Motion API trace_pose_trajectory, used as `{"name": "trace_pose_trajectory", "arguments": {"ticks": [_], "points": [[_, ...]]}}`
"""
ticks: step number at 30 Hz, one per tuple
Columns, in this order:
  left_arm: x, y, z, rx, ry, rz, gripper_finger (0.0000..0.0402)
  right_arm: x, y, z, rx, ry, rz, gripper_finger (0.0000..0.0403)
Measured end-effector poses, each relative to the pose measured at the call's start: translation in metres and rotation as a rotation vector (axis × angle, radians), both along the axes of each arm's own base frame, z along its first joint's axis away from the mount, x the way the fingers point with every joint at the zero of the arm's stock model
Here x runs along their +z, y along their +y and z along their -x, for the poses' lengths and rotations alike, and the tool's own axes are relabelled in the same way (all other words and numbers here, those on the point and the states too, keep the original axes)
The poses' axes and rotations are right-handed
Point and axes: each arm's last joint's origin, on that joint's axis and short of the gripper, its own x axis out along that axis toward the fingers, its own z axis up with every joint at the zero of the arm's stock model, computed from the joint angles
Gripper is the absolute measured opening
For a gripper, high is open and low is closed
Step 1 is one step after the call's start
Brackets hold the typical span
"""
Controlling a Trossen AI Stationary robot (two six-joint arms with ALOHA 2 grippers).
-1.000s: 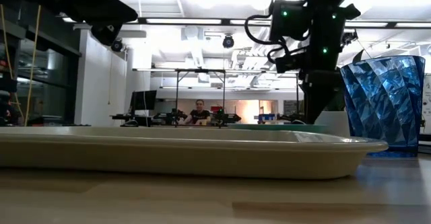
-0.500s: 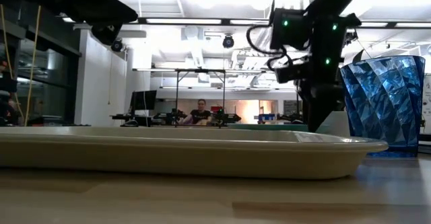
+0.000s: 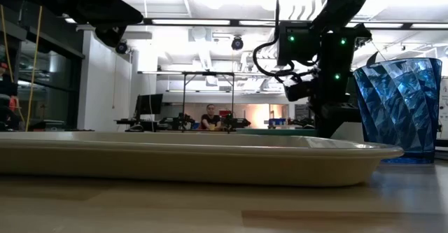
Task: Pick and place plate/cup/fork/spoon on tray
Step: Put the blue plate in the center of the gray serving tray
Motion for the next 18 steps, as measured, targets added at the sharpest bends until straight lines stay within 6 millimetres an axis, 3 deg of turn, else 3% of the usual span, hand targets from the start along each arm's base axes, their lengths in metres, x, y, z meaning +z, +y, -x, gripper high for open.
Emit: {"name": "trace_pose_trajectory", "arguments": {"ticks": [2,8,18], "points": [[0.0,0.0,0.0,0.002,-0.001,-0.001,0.0,0.0,0.0,0.0,-0.011,-0.009,-0.002,0.0018],[0.009,0.001,0.003,0.036,-0.049,-0.004,0.0,0.008,0.009,-0.001,-0.024,-0.044,0.05,0.0006],[0.022,0.002,0.01,0.034,-0.117,0.006,0.0,0.058,0.025,-0.038,0.07,-0.223,0.085,0.0002]]}}
